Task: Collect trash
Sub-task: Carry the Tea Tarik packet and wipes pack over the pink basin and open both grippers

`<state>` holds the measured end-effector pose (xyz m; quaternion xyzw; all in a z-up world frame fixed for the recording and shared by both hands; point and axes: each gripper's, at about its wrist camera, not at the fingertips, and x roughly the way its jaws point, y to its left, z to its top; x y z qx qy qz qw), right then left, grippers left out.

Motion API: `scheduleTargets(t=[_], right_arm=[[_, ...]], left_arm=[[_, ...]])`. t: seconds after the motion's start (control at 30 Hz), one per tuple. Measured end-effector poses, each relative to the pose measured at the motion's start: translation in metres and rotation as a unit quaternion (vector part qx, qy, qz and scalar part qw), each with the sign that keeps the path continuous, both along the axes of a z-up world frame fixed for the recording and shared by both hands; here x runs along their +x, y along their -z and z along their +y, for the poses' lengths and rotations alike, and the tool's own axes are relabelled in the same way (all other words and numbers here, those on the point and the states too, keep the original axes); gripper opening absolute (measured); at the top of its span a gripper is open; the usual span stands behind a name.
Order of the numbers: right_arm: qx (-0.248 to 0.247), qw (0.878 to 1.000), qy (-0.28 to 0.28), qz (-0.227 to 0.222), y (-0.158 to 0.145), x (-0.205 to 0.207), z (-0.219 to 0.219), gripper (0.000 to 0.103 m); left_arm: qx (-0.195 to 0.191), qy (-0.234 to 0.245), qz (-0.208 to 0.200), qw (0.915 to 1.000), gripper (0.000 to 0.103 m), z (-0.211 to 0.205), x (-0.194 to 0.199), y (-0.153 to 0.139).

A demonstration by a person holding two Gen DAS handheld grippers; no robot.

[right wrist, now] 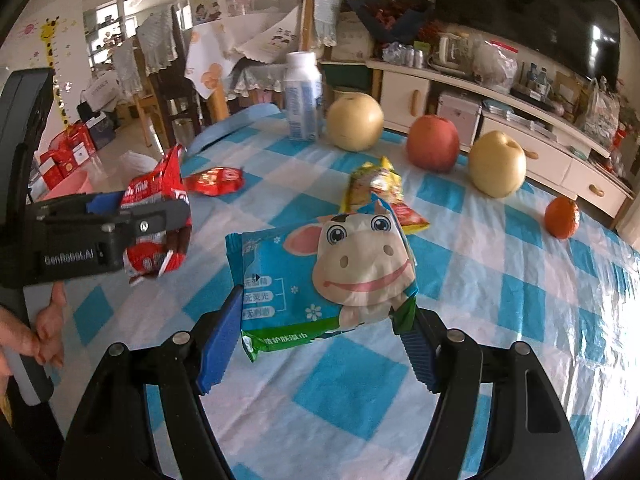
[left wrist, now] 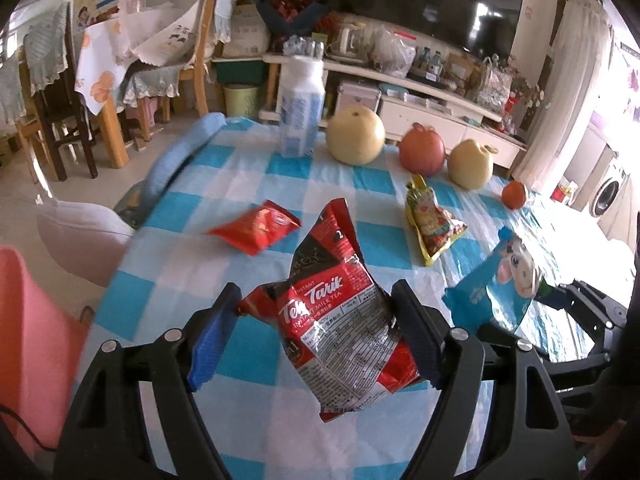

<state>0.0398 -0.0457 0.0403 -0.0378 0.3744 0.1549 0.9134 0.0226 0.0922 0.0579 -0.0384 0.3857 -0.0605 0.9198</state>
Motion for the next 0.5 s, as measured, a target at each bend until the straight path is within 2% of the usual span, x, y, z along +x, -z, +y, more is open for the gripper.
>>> scheduleTargets(t=[0.3,0.4,0.5], right_arm=[[0.003,0.999,-0.037,-0.009,-0.008,-0.013,0.045,0.072],[0.003,0.998,-0.054,-0.01,-0.01,-0.018,0.063,0.072],[-0.002,0.997,-0.071,-0.012,-0.011,-0.023,0.081,0.072]], left_arm=[[0.003,-0.029,-0.017,0.9994,0.077,0.045,-0.015,-0.021],[-0.001,-0.04,-0.023,0.999,0.066,0.061,-0.02,-0.027],[-0.001,-0.051,-0.02,0.9985,0.066,0.075,-0.023,-0.028]])
